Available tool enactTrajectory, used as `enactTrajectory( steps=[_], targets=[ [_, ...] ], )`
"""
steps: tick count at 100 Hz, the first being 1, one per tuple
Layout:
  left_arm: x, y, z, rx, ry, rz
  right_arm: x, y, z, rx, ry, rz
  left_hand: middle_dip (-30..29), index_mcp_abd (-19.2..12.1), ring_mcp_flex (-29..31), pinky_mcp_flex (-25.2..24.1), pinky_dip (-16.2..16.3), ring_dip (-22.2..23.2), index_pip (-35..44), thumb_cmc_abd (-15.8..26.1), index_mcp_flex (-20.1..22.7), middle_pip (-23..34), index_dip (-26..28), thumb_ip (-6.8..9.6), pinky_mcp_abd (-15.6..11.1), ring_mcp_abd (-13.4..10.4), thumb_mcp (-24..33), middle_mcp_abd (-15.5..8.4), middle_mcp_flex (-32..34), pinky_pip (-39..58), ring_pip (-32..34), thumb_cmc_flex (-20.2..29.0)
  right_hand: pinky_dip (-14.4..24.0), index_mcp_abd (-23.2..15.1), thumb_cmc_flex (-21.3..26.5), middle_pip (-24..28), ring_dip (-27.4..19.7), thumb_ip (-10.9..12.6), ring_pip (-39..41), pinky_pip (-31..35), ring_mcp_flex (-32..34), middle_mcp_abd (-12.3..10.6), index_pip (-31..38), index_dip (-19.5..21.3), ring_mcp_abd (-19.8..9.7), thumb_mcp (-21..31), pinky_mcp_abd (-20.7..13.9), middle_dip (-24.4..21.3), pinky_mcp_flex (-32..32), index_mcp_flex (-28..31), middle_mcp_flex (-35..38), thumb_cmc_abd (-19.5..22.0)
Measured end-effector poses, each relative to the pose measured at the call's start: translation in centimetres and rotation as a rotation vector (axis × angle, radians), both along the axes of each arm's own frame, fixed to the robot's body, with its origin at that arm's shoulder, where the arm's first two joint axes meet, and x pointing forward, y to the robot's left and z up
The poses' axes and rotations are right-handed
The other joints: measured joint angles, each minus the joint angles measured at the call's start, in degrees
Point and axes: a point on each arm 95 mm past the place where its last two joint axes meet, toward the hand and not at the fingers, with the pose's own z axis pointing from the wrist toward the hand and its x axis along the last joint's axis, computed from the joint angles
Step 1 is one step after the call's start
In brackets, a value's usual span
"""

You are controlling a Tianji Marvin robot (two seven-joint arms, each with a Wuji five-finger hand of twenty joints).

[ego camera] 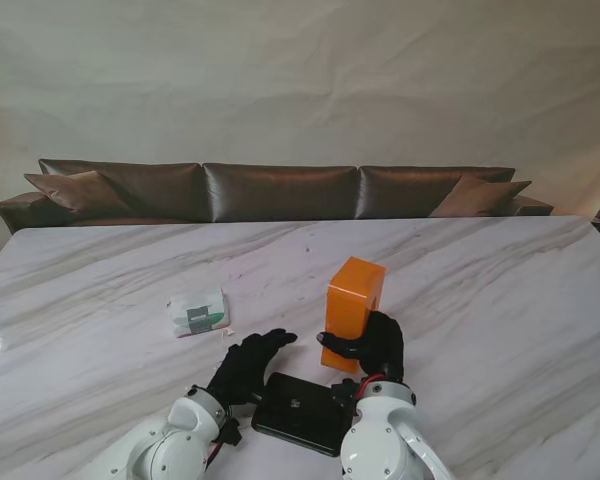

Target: Refill a tissue box and feed the first sheet

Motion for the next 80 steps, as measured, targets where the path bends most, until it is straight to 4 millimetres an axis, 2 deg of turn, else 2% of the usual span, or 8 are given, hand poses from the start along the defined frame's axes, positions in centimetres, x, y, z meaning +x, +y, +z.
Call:
enactTrajectory(
  steps=[32,47,54,80],
  targets=[
    [-0.3,-0.2,1.8,-0.042,-0.080,0.029,0.2,1.4,0.2,0.109,0.014,0.024,-0.7,0.1,0.1,0.2,0.0,0.0,1.0,0.0,0.0,1.1,-1.2,0.00,0.3,0.0,-0.5,0.0,0.0,0.0,0.6,0.0,-0.7,-0.1,0.0,-0.8,-0.6,-1.3,0.0,0.0,-0.1,0.0,-0.2,0.1,0.0,0.0,0.0,0.6,-0.1,-0.6,0.0,0.6],
    [-0.5,-0.6,2.0,-0.062,-0.102,0.035,0.5,2.0,-0.6,0.206,0.023,0.031,-0.7,0.1,0.6,0.3,0.0,0.5,2.1,0.0,0.0,1.8,-1.3,0.00,0.4,0.0,-1.5,0.0,0.0,0.0,1.3,0.1,-1.3,-0.2,0.0,-1.5,-1.2,-2.2,0.0,0.0,-0.1,0.0,-0.8,0.1,0.1,0.0,0.1,0.7,-0.2,-0.6,0.0,0.6],
    [-0.5,-0.8,2.2,-0.069,-0.108,0.036,0.5,2.2,-0.8,0.217,0.035,0.035,-0.7,0.5,1.8,0.4,0.1,0.4,3.5,2.1,0.0,3.1,-1.3,0.00,0.4,0.0,-3.4,0.0,0.0,0.0,1.9,0.8,-1.4,-0.3,0.0,-2.0,-1.3,-2.7,0.0,0.0,-0.1,0.0,-1.1,0.0,0.2,0.0,0.2,0.7,-0.2,-0.6,0.0,0.6],
    [-0.8,-1.8,3.0,-0.109,-0.160,0.033,0.8,2.9,-2.0,0.317,0.105,0.041,0.3,0.8,3.6,1.5,0.8,1.4,8.3,3.3,0.0,5.8,-1.3,0.34,0.5,-0.8,-5.4,0.1,0.6,0.0,2.4,2.8,-1.4,-0.8,0.0,-2.8,-2.0,-3.3,0.0,-0.2,-0.2,0.0,-1.7,-0.3,0.4,0.0,0.4,0.1,-0.2,-0.6,0.0,0.6]
  ],
)
